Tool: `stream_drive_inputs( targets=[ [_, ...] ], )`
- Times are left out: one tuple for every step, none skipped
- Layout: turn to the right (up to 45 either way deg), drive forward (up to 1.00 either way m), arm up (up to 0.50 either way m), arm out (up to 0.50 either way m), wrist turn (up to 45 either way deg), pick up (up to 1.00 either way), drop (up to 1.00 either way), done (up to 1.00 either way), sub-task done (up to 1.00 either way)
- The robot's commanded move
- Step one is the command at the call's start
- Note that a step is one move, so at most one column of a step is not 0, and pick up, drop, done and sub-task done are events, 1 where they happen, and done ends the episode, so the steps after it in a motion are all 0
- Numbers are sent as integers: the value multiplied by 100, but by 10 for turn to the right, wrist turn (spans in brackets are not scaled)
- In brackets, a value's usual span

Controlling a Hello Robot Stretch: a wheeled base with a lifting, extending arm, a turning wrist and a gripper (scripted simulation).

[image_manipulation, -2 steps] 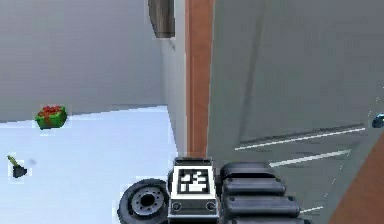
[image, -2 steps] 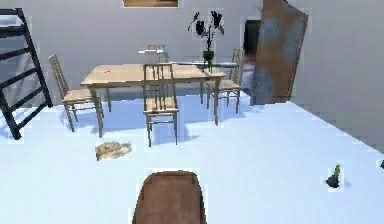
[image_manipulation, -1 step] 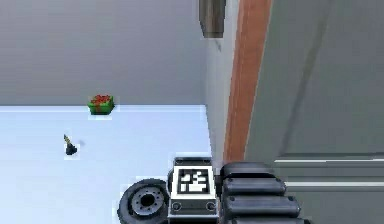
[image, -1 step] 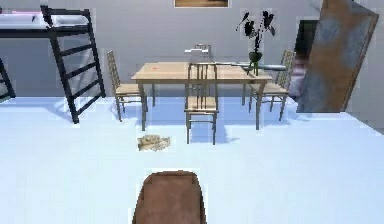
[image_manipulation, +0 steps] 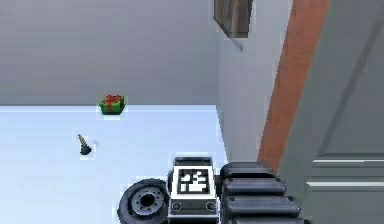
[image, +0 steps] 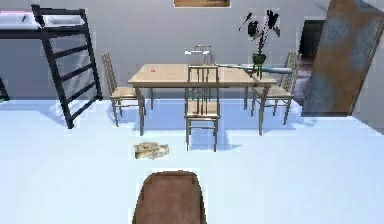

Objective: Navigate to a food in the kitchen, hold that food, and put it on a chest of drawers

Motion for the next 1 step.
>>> stream_drive_inputs(
  targets=[
    [-450,0,0,0,0,0,0,0,0]
  ],
)
